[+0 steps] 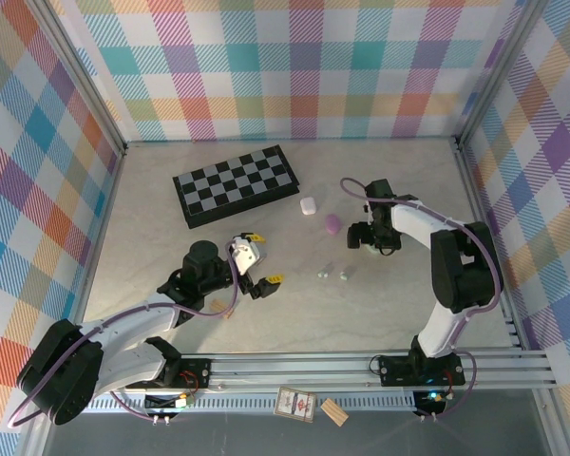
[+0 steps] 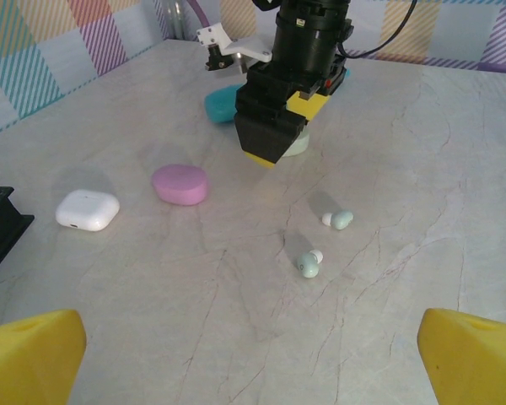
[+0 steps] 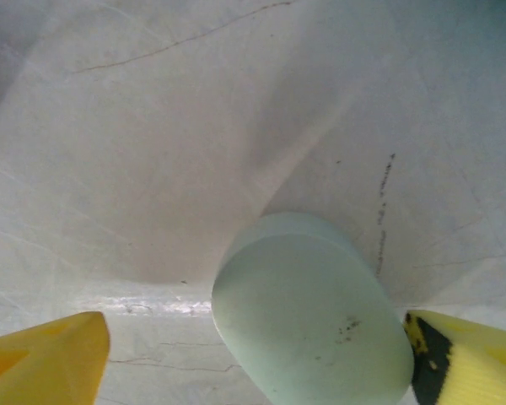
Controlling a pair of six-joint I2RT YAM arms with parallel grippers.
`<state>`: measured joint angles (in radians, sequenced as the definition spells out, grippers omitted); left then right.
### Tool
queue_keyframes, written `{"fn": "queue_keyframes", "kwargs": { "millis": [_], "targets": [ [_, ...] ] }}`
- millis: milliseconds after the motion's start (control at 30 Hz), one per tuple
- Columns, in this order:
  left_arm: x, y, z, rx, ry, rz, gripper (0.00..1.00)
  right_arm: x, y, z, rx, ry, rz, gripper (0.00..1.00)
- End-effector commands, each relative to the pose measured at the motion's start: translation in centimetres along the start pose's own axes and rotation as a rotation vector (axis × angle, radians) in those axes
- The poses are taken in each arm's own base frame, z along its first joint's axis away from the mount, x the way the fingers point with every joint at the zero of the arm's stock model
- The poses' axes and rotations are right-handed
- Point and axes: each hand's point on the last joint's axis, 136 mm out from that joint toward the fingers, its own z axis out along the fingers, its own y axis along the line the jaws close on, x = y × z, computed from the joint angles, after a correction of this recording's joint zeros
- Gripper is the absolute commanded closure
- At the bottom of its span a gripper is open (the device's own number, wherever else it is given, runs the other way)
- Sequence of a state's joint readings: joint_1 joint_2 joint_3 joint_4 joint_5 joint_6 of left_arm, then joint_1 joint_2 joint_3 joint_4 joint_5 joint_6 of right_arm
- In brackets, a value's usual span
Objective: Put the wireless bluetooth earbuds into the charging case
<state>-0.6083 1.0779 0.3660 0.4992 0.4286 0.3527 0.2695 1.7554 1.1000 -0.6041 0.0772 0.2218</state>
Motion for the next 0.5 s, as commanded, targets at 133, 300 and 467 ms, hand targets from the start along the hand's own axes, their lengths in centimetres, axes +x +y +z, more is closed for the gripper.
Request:
{"fn": "queue_keyframes", "kwargs": {
  "millis": [133, 300, 467],
  "targets": [
    [-2.2, -0.3, 0.1, 0.023, -0.053, 0.025, 0.0, 0.7, 0.2, 0.0, -0.019, 0.034, -0.002, 0.33],
    [-2.2, -0.2, 0.4, 0.023, -0.053, 0.03, 0.0, 1.2, 0.3, 0.1, -0.026, 0.05, -0.004, 0.35],
    [-2.4, -0.1, 0.5, 0.024, -0.059, 0.027, 0.0, 1.7, 0.3, 0.5, -0.03, 0.071, 0.002, 0.47]
  ]
}}
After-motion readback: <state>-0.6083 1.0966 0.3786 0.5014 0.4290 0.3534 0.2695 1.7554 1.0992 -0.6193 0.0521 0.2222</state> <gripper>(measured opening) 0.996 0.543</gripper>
